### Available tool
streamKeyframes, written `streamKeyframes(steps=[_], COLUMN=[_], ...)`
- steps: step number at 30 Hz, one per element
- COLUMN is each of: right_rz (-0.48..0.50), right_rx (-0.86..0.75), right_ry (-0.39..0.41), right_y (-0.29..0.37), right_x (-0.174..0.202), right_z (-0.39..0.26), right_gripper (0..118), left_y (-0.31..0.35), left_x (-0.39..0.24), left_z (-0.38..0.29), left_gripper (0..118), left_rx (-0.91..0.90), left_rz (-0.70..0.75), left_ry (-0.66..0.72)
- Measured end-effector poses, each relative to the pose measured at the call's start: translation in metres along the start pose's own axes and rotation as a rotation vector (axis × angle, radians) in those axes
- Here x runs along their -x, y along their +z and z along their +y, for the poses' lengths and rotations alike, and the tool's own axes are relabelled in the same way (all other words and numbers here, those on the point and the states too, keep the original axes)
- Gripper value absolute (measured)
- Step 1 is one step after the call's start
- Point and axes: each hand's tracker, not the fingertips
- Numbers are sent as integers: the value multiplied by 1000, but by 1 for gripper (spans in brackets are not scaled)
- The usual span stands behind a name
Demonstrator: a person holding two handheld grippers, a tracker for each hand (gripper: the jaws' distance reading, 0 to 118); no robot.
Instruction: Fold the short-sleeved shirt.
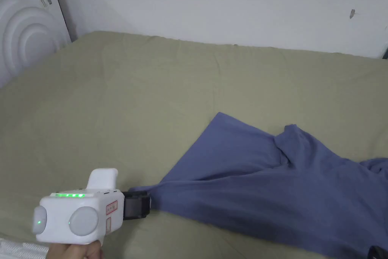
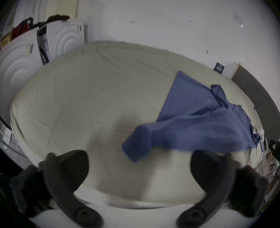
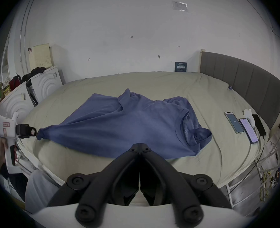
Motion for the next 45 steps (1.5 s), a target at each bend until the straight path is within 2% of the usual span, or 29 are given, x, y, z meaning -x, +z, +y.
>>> streamKeyframes(steps=[2, 3, 4, 5, 6, 9, 12, 15, 18, 23, 24, 25, 26, 27, 28, 29, 30, 32, 34, 35, 36, 37, 38, 39, 40, 43, 45], right_rz=[-1, 2, 3, 4, 4, 5, 3, -11, -20, -27, -26, -18, -16, -27, -16, -19, 12, -21, 16, 29, 0, 10, 5, 6, -6, -65, -13], right_rx=[13, 23, 30, 37, 44, 55, 66, 89, 90, 139, 160, 176, 206, 270, 338, 357, 373, 448, 491, 563, 593, 552, 547, 552, 534, 427, 456], right_ry=[3, 2, 0, -2, -1, 5, 3, 14, 39, 95, 104, 113, 131, 147, 157, 137, 154, 170, 180, 201, 214, 191, 147, 145, 153, 222, 119], right_y=[-4, -6, -7, -8, -10, -13, -20, -39, -76, -181, -205, -226, -249, -276, -301, -319, -340, -370, -393, -403, -414, -416, -416, -414, -389, -357, -345], right_x=[-1, -2, 0, 0, -2, -3, -10, -19, -31, -55, -59, -62, -65, -66, -69, -71, -72, -68, -67, -66, -63, -66, -71, -73, -64, -61, -72], right_z=[-1, -1, -1, -1, -1, 0, 6, 24, 55, 132, 147, 159, 172, 184, 191, 195, 202, 200, 192, 187, 177, 175, 183, 187, 191, 201, 209], right_gripper=[1, 1, 1, 1, 1, 1, 1, 1, 1, 2, 14, 47, 95, 118, 118, 118, 118, 117, 101, 101, 101, 99, 87, 47, 0, 0, 0], left_y=[-13, -17, -23, -26, -28, -19, -25, -22, -19, -36, -38, -38, -39, -37, -36, -37, -38, -45, -48, -44, -43, -43, -44, -45, -46, -46, -44], left_x=[-3, -8, -10, -11, -12, -18, -15, -18, -20, -12, -11, -9, -6, -9, -10, -9, -9, -2, -1, -9, -12, -12, -11, -11, -11, -14, -19], left_z=[21, -7, -8, -6, -4, -11, -18, -17, -18, -14, -13, -13, -13, -12, -12, -11, -12, -11, -11, -11, -11, -10, -9, -8, -8, -6, -5], left_gripper=[112, 106, 92, 58, 5, 3, 3, 3, 3, 3, 4, 3, 4, 4, 4, 4, 4, 4, 4, 4, 4, 4, 4, 4, 4, 4, 4], left_rx=[-4, -3, 10, 18, 38, 6, 10, 12, 29, 55, 61, 62, 67, 72, 73, 75, 81, 82, 89, 88, 90, 94, 99, 102, 104, 113, 114], left_rz=[19, 11, 1, 3, -4, -54, -27, -56, -41, -52, -54, -57, -60, -64, -68, -70, -74, -75, -79, -76, -77, -80, -82, -83, -83, -81, -71], left_ry=[-12, -32, -51, -52, -63, -27, -55, -16, -4, 13, 19, 25, 35, 46, 55, 57, 62, 75, 82, 85, 89, 91, 85, 82, 83, 80, 76])
